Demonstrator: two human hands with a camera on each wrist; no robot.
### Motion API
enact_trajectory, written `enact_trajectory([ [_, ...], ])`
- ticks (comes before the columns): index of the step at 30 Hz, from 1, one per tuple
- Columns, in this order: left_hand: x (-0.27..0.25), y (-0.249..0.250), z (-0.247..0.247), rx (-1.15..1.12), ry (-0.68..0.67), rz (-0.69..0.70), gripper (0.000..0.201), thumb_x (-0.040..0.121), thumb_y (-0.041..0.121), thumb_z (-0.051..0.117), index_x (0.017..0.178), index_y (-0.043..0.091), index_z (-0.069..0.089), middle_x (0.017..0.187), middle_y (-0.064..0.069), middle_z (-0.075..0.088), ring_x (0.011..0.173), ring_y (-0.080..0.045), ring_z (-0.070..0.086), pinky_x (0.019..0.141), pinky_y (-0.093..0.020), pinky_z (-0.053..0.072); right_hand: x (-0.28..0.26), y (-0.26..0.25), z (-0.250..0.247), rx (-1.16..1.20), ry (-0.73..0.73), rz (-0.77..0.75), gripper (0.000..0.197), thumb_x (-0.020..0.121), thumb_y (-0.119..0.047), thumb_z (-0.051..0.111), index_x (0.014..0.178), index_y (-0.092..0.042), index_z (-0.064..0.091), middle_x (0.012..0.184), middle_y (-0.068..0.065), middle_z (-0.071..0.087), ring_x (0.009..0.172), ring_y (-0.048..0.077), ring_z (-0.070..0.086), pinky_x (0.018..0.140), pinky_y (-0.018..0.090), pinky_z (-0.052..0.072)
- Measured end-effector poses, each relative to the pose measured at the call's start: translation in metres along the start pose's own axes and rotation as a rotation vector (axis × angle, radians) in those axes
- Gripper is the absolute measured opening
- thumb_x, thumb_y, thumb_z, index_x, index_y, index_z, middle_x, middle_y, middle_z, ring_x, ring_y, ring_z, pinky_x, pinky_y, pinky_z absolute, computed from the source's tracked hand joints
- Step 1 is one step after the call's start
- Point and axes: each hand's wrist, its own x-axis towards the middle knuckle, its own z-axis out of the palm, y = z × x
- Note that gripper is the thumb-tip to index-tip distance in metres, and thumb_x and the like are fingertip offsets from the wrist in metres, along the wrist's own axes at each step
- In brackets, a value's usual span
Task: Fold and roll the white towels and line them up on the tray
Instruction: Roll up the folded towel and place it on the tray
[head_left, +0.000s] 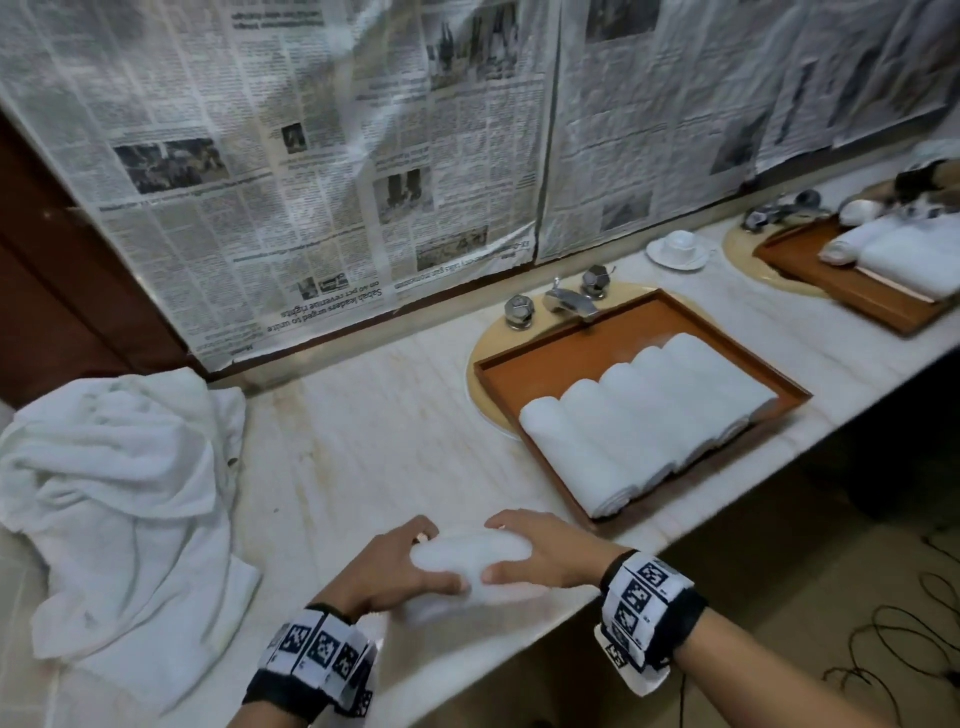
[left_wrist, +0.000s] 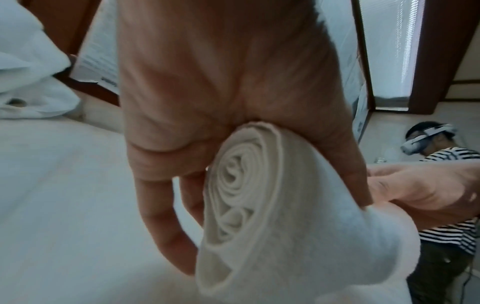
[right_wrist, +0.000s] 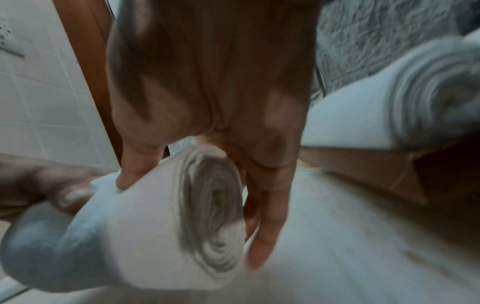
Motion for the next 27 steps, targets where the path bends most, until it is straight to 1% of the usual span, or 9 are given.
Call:
enact_trajectory([
  [2,0.008,0.021,-0.009,-0.025,0.013,0.048,0.063,0.058,0.07,0.082,0.104,0.036,0.055,0.1,0.007,0.068,0.09,-0.012,0.064,0.073,-0.029,0.052,-0.014,0.002,-0.018,-0.009,0.053,-0.038,0.08,0.077,-0.063,0.074,0.144,-0.033,0.042,0.136,-0.008,0.048,0.125,0.011,0.044,0.107,0.03,0.034],
  [4,0.017,0.044,-0.015,-0.06,0.032,0.1,0.06,0.059,0.07,0.083,0.101,0.035,0.058,0.098,0.008,0.068,0.09,-0.011,0.064,0.078,-0.032,0.053,-0.025,0.009,-0.038,0.039,0.118,-0.069,0.078,0.071,-0.064,0.078,0.138,-0.036,0.049,0.127,-0.01,0.052,0.118,0.008,0.048,0.105,0.031,0.04],
  [7,0.029,0.081,-0.021,-0.067,0.072,0.173,0.057,0.06,0.07,0.082,0.098,0.034,0.061,0.098,0.01,0.068,0.09,-0.008,0.064,0.076,-0.028,0.052,-0.039,0.027,-0.065,0.084,0.214,-0.044,0.076,0.068,-0.066,0.079,0.134,-0.038,0.054,0.126,-0.013,0.056,0.116,0.006,0.051,0.102,0.03,0.044],
  [12,0.06,0.148,-0.022,-0.057,0.043,0.349,0.056,0.063,0.067,0.083,0.109,0.038,0.065,0.11,0.014,0.067,0.1,-0.007,0.063,0.087,-0.036,0.056,-0.059,0.071,-0.113,0.184,0.347,-0.045,0.066,0.067,-0.06,0.083,0.126,-0.037,0.062,0.118,-0.022,0.063,0.109,-0.007,0.055,0.091,0.011,0.041],
  [14,0.077,0.176,-0.019,0.001,0.013,0.397,0.062,0.059,0.064,0.087,0.11,0.041,0.062,0.114,0.018,0.063,0.104,-0.005,0.06,0.084,-0.031,0.055,-0.066,0.094,-0.135,0.23,0.383,-0.051,0.06,0.068,-0.058,0.084,0.121,-0.038,0.065,0.115,-0.024,0.065,0.108,-0.01,0.056,0.088,0.008,0.041],
  [17,0.107,0.223,-0.008,0.175,-0.041,0.46,0.075,0.054,0.059,0.092,0.116,0.044,0.053,0.117,0.022,0.052,0.107,0.0,0.052,0.077,-0.022,0.052,-0.075,0.134,-0.17,0.281,0.422,-0.046,0.054,0.07,-0.058,0.083,0.117,-0.037,0.068,0.111,-0.025,0.067,0.107,-0.011,0.057,0.091,0.012,0.043],
  [20,0.141,0.264,0.008,0.355,-0.065,0.537,0.086,0.05,0.063,0.09,0.123,0.048,0.046,0.12,0.027,0.044,0.112,-0.001,0.047,0.091,-0.027,0.048,-0.085,0.175,-0.201,0.342,0.458,-0.035,0.049,0.072,-0.056,0.082,0.114,-0.035,0.07,0.107,-0.024,0.07,0.106,-0.008,0.06,0.095,0.019,0.047],
  [24,0.183,0.314,0.025,0.433,-0.075,0.612,0.08,0.059,0.057,0.086,0.126,0.047,0.045,0.12,0.026,0.044,0.109,0.0,0.046,0.089,-0.024,0.044,-0.099,0.223,-0.233,0.383,0.522,0.002,0.053,0.069,-0.062,0.081,0.114,-0.036,0.07,0.109,-0.023,0.07,0.108,-0.007,0.06,0.1,0.027,0.047],
  [27,0.216,0.348,0.033,0.43,-0.087,0.66,0.078,0.063,0.052,0.086,0.129,0.044,0.047,0.12,0.023,0.044,0.108,-0.003,0.046,0.088,-0.022,0.04,-0.109,0.25,-0.257,0.433,0.576,0.022,0.058,0.066,-0.058,0.085,0.116,-0.032,0.07,0.113,-0.02,0.069,0.11,-0.006,0.059,0.101,0.024,0.046],
])
